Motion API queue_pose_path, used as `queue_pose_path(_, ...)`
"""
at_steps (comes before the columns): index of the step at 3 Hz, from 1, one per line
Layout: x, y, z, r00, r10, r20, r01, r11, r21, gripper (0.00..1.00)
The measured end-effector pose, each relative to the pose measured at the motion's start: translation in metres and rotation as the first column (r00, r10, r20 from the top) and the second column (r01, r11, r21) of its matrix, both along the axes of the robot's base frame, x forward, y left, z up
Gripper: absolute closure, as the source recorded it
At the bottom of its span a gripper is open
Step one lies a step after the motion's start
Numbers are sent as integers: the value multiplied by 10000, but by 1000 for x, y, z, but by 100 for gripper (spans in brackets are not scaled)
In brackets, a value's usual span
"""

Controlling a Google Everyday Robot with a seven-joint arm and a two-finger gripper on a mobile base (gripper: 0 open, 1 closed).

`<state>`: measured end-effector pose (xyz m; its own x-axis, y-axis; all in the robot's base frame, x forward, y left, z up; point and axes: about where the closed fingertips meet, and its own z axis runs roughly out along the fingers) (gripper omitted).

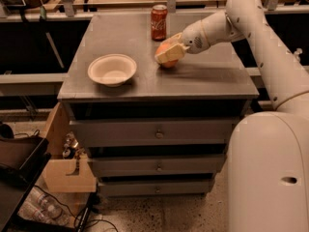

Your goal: Pick orange from paper bowl and place on counter

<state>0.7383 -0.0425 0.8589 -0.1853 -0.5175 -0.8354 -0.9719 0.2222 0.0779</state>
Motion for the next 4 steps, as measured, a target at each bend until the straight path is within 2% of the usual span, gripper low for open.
queue_pose_path(3,1,4,6,10000,42,-32,-42,10000,9,13)
queue_pose_path(4,1,7,3,10000,78,-61,-78,10000,18,0)
